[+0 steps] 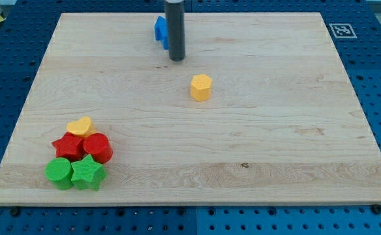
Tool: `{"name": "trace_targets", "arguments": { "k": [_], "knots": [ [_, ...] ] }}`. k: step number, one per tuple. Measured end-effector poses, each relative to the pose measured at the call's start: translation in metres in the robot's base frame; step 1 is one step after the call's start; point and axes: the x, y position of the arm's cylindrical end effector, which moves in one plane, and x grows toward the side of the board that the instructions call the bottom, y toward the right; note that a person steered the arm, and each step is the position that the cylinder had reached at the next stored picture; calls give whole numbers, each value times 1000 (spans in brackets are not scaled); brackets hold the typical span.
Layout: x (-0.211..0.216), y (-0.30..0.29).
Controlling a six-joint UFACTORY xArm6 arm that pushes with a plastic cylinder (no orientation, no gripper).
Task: Separate blue cube and blue triangle
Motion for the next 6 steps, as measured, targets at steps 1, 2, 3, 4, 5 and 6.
{"name": "trace_targets", "arguments": {
  "k": [1, 2, 3, 4, 5, 6],
  "knots": [
    [17, 65],
    [-9, 98],
    [-42, 91],
    [-67, 48],
    [-82, 6],
    [-95, -25]
  ]
}}
